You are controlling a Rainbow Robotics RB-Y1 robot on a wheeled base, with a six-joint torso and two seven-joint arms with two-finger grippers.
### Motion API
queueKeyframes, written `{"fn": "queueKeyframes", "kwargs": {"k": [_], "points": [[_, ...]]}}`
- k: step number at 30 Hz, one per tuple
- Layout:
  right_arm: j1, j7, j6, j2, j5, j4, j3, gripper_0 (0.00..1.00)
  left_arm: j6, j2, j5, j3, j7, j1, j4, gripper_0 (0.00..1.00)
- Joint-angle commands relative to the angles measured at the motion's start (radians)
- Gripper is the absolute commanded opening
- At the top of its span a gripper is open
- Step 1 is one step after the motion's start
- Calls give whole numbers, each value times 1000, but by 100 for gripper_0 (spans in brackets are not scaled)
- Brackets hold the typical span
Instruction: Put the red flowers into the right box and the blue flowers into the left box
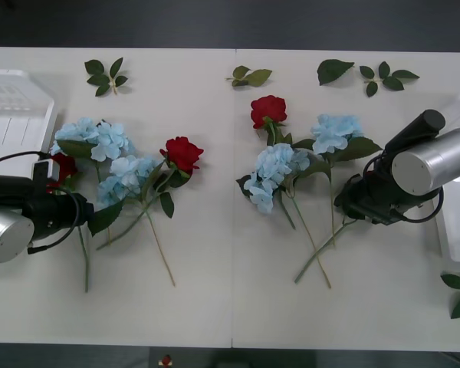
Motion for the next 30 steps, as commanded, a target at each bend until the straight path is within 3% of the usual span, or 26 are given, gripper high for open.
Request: {"fn": "queueKeyframes", "kwargs": {"k": [1,3,4,6,9,13,24,30], "points": [[-21,-43,-4,18,14,-6,-5,90,-7,11,-8,-21,10,-16,-3,42],[-21,-43,-4,18,15,-6,-5,77,-7,11,-8,-21,10,-16,-3,9],[-21,-43,-6,16,15,-6,-5,68,-7,11,-8,-22,10,-16,-3,1],[-21,-43,-4,18,15,-6,-5,39,-7,11,-5,-21,10,-16,-3,0],[-21,-45,-4,18,23,-6,-5,26,-9,11,0,-21,10,-16,-3,0],[-21,-46,-4,24,38,-6,-5,0,-12,26,23,-21,10,-16,-26,0],[-21,-37,-29,24,103,-9,-16,0,-6,192,253,22,-13,-2,-154,0],[-29,56,-43,-77,187,-85,-17,0,86,206,359,205,-120,92,-254,0]]}}
